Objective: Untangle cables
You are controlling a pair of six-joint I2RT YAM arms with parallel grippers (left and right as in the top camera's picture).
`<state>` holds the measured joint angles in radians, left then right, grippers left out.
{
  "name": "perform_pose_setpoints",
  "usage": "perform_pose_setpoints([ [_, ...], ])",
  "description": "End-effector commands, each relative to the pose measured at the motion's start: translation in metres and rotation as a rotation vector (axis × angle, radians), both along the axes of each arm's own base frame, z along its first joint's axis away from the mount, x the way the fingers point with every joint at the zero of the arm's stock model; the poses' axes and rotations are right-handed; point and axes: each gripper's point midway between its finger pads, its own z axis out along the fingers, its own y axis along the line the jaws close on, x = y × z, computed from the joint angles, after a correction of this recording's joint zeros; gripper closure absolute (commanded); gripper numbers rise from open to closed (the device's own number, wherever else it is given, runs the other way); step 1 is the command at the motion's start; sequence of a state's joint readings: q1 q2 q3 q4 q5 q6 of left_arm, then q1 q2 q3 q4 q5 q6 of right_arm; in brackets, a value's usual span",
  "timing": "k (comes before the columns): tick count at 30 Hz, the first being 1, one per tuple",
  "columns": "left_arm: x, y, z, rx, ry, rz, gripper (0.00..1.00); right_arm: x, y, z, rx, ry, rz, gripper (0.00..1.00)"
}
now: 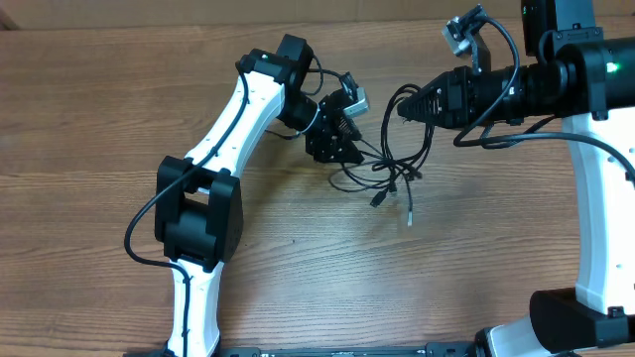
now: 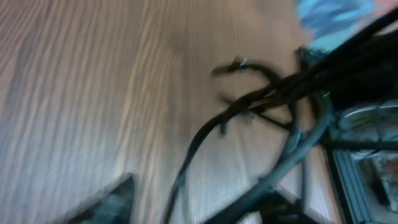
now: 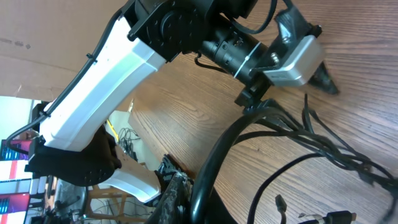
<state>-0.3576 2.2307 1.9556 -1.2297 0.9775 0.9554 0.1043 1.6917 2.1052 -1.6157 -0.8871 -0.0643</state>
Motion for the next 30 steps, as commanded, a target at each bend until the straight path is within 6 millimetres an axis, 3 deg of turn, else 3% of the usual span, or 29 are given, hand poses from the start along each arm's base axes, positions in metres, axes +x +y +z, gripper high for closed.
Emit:
perform_pose_setpoints([
  [1, -0.005, -0.008, 0.018, -0.127, -0.008, -0.043, 0.96, -0.005, 0.001, 0.015, 0.03, -0.052, 0.016, 0.96],
  [5, -0.004, -0.001, 0.004, -0.005, 0.074, 0.026, 0.96, -0.002, -0.002, 0.011, -0.005, -0.057, -0.001, 0.96],
  [8, 0.009, 0.013, -0.005, 0.148, 0.239, 0.223, 0.96, 0.009, -0.021, -0.006, -0.124, -0.028, -0.1, 0.96],
  [9, 0.018, 0.023, -0.005, 0.207, 0.286, 0.318, 0.96, 0.02, -0.038, -0.015, -0.201, 0.005, -0.211, 0.96],
  [11, 0.038, 0.048, 0.01, 0.284, 0.317, 0.483, 0.96, 0.042, -0.081, -0.03, -0.333, 0.091, -0.51, 0.96],
  [12, 0.047, 0.064, 0.03, 0.289, 0.316, 0.555, 0.96, 0.053, -0.112, -0.037, -0.407, 0.13, -0.712, 0.96],
  [15, 0.065, 0.101, 0.069, 0.317, 0.276, 0.741, 0.96, 0.064, -0.157, -0.046, -0.482, 0.188, -0.997, 0.96],
  [19, 0.091, 0.175, 0.108, 0.428, 0.121, 1.095, 0.96, 0.074, -0.177, -0.06, -0.516, 0.229, -1.08, 0.96],
  [21, 0.093, 0.208, 0.135, 0.428, 0.068, 1.234, 0.96, 0.078, -0.187, -0.075, -0.55, 0.264, -1.098, 0.96],
  [27, 0.08, 0.27, 0.182, 0.368, 0.02, 1.444, 0.96, 0.075, -0.211, -0.111, -0.69, 0.365, -1.129, 0.96],
  [30, 0.074, 0.288, 0.195, 0.33, 0.031, 1.504, 0.96, 0.073, -0.22, -0.121, -0.755, 0.388, -1.135, 0.96],
])
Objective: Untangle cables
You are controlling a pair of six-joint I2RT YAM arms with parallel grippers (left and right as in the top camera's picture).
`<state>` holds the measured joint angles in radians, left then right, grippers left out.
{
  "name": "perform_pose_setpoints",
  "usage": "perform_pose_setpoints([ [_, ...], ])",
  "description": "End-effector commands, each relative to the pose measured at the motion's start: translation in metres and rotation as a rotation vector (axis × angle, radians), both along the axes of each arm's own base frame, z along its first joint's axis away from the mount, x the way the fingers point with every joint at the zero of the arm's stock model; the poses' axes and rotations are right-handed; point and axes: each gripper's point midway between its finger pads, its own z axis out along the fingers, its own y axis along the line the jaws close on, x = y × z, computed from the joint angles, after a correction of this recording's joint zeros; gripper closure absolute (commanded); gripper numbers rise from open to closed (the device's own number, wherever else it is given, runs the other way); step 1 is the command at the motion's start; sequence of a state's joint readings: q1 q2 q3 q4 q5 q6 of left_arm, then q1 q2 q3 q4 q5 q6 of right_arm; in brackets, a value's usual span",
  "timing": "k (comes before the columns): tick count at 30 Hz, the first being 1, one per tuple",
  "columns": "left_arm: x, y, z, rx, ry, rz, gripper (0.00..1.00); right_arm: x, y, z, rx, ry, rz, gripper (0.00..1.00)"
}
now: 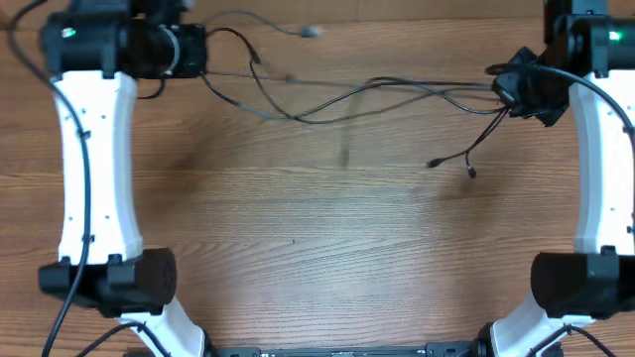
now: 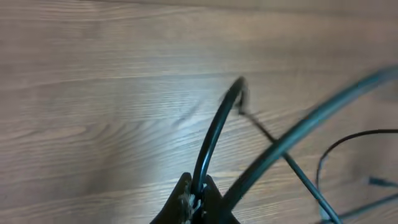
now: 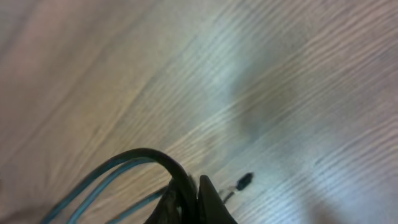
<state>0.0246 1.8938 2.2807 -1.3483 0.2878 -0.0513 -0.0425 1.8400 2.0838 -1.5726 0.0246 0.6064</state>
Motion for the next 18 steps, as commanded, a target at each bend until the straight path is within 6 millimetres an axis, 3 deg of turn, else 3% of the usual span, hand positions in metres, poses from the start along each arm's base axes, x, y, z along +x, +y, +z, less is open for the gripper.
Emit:
perform_pose_setpoints([
  [1, -0.006, 0.037, 0.024, 0.019, -0.05, 0.146, 0.96, -0.002, -0.034, -0.008, -0.141, 0.039, -0.068, 0.96],
  [5, -0.01, 0.033, 0.022, 0.013, -0.037, 0.124, 0.96, 0.0, -0.022, -0.01, -0.092, 0.04, 0.026, 0.96],
  [9, -0.014, 0.015, 0.022, -0.025, -0.027, 0.053, 0.95, 0.001, 0.01, -0.01, 0.04, 0.023, 0.225, 0.96],
  [12, -0.019, -0.006, 0.024, -0.074, -0.022, -0.021, 0.81, 0.002, 0.033, -0.006, 0.143, -0.006, 0.33, 0.96],
  [14, -0.023, -0.019, 0.023, -0.077, -0.019, -0.076, 0.78, 0.001, 0.05, -0.001, 0.222, -0.032, 0.401, 0.96],
  [18, -0.032, -0.045, 0.02, -0.057, -0.003, -0.162, 0.75, -0.002, 0.085, 0.006, 0.325, -0.063, 0.523, 0.82],
])
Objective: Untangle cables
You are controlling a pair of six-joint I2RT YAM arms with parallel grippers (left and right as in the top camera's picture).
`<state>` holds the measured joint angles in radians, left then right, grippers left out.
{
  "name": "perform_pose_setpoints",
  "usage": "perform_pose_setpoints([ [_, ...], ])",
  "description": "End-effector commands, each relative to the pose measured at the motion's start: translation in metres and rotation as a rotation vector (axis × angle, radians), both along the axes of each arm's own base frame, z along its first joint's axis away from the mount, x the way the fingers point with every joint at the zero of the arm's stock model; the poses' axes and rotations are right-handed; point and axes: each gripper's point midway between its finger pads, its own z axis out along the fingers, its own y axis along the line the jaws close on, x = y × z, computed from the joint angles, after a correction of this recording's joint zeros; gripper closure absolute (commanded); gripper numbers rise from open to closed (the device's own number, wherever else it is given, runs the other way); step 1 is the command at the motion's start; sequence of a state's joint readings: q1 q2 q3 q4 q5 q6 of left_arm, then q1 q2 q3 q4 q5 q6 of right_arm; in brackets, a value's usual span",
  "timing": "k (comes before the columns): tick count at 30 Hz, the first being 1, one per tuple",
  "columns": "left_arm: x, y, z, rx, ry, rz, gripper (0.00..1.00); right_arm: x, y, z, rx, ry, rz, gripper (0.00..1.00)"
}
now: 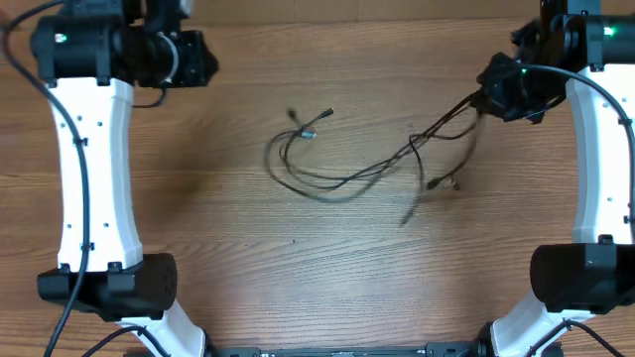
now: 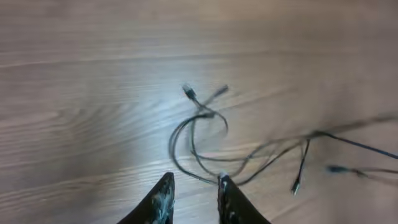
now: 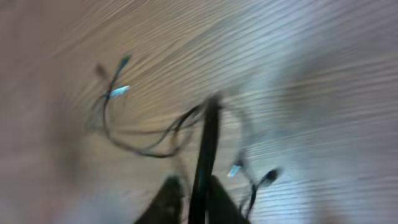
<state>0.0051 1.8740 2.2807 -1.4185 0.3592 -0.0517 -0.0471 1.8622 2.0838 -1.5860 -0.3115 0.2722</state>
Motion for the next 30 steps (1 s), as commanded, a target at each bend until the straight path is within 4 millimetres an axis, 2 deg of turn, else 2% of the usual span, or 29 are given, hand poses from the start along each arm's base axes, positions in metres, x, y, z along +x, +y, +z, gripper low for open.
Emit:
perform_pose_setpoints([
  [1, -0.013, -0.032, 0.017, 0.0, -0.051, -0.123, 0.73, -0.004, 0.038, 0.007, 0.108, -0.026, 0.139, 0.74],
  [3, -0.016, -0.042, 0.016, -0.001, -0.048, -0.148, 0.69, -0.007, 0.051, 0.007, 0.109, -0.024, 0.172, 0.71],
  [5, -0.017, -0.051, 0.016, -0.002, -0.052, -0.168, 0.6, -0.011, 0.071, 0.008, 0.12, -0.023, 0.222, 0.66],
  [7, -0.017, -0.055, 0.017, -0.003, -0.054, -0.178, 0.52, -0.014, 0.08, 0.007, 0.116, -0.021, 0.247, 0.59],
  [10, -0.02, -0.06, 0.016, -0.006, -0.049, -0.193, 0.41, -0.011, 0.081, 0.007, 0.114, -0.017, 0.206, 0.47],
  [11, -0.021, -0.065, 0.015, -0.006, -0.047, -0.203, 0.4, -0.006, 0.072, 0.006, 0.1, -0.017, 0.155, 0.43],
  [15, -0.026, -0.085, 0.01, -0.006, -0.033, -0.252, 0.4, 0.007, 0.043, 0.007, 0.093, -0.036, 0.052, 0.4],
  [18, -0.029, -0.115, -0.004, 0.004, -0.008, -0.336, 0.44, 0.017, 0.002, 0.008, 0.092, -0.053, -0.057, 0.34],
  [21, -0.027, -0.144, -0.021, 0.006, 0.018, -0.399, 0.46, 0.021, -0.031, 0.009, 0.089, -0.066, -0.137, 0.25],
  [23, -0.027, -0.172, -0.038, 0.009, 0.035, -0.458, 0.45, 0.021, -0.054, 0.009, 0.088, -0.073, -0.192, 0.21],
  [24, -0.028, -0.195, -0.052, 0.015, 0.044, -0.511, 0.42, 0.021, -0.068, 0.01, 0.086, -0.075, -0.227, 0.18],
  [25, -0.029, -0.208, -0.059, 0.017, 0.049, -0.536, 0.41, 0.02, -0.075, 0.01, 0.085, -0.076, -0.244, 0.18],
  [27, -0.029, -0.237, -0.081, 0.023, 0.061, -0.589, 0.4, 0.019, -0.085, 0.009, 0.084, -0.077, -0.267, 0.17],
  [30, -0.027, -0.276, -0.12, 0.037, 0.08, -0.647, 0.41, 0.019, -0.088, 0.01, 0.081, -0.081, -0.268, 0.17],
])
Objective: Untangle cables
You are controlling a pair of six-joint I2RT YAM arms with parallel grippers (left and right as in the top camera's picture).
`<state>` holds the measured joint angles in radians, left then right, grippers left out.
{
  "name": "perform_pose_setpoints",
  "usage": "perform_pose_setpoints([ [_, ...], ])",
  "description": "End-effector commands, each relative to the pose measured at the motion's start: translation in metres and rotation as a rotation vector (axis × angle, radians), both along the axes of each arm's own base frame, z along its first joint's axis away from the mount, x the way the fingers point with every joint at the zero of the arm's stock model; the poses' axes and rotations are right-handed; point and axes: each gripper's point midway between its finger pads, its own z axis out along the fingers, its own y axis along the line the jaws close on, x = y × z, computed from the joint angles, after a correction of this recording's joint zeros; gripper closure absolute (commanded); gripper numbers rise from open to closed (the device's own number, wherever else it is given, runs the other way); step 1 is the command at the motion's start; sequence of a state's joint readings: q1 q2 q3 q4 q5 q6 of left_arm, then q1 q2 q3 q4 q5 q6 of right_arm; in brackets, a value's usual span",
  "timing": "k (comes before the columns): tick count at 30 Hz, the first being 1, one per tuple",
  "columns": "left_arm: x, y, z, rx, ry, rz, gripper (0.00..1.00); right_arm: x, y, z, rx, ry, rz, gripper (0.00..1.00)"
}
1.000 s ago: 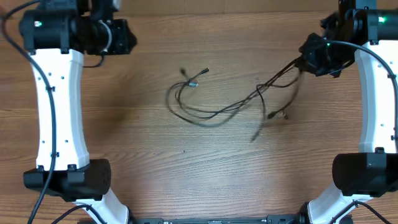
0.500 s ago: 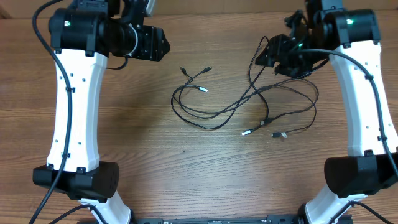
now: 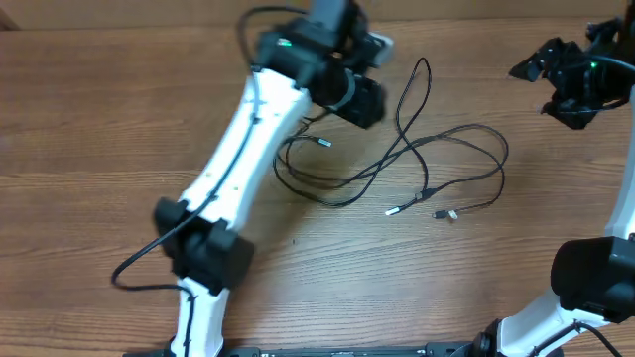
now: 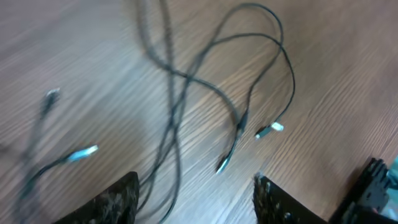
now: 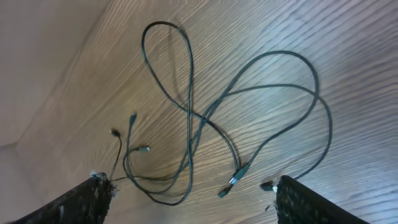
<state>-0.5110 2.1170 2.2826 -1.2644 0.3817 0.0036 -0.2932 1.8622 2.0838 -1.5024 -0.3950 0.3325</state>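
Thin black cables (image 3: 407, 149) lie loose on the wooden table, spread in wide loops that still cross near the middle. Several plug ends (image 3: 442, 214) point outward. My left gripper (image 3: 362, 99) hovers over the left part of the cables, open and holding nothing. In the left wrist view the left gripper (image 4: 196, 179) has crossing strands (image 4: 186, 78) and a plug (image 4: 268, 129) below it. My right gripper (image 3: 544, 74) is at the far right, apart from the cables. The right wrist view shows the right gripper (image 5: 191, 180) open wide, high above the whole spread (image 5: 205, 121).
Bare wooden tabletop (image 3: 119, 119) surrounds the cables. The white left arm (image 3: 233, 159) reaches diagonally across the left half of the table. The right arm's column (image 3: 620, 228) stands along the right edge.
My right gripper has let go of the cable and opened; the cables now lie flat. The left gripper has moved from the far left corner to above the cables and opened wider.
Both grippers were close together at a tight tangle in mid-table. Then each was shut on a cable, far apart, with the strands stretched between them. Then the left had let go and the cables hung from the right. Now both are open and the cables lie spread.
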Motion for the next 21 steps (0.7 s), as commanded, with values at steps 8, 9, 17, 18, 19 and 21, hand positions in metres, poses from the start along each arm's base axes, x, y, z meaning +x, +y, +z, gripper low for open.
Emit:
perform_pose_setpoints([
  [8, 0.031, -0.079, -0.118, 0.098, -0.036, -0.031, 0.47, 0.002, -0.001, -0.001, -0.014, -0.012, 0.023, 0.17],
  [9, 0.038, -0.082, -0.126, 0.102, -0.056, -0.025, 0.46, 0.002, -0.001, -0.001, -0.02, -0.017, 0.037, 0.17],
  [17, 0.066, -0.087, -0.161, 0.137, -0.13, 0.015, 0.47, 0.001, -0.001, -0.001, -0.031, -0.021, 0.061, 0.16],
  [18, 0.065, -0.087, -0.163, 0.139, -0.126, 0.015, 0.48, 0.001, -0.001, -0.001, -0.031, -0.021, 0.061, 0.16],
  [19, 0.065, -0.087, -0.167, 0.143, -0.12, 0.014, 0.5, 0.001, -0.001, -0.001, -0.032, -0.023, 0.065, 0.16],
  [21, 0.064, -0.088, -0.17, 0.147, -0.116, 0.011, 0.51, 0.001, -0.001, -0.001, -0.034, -0.023, 0.068, 0.16],
])
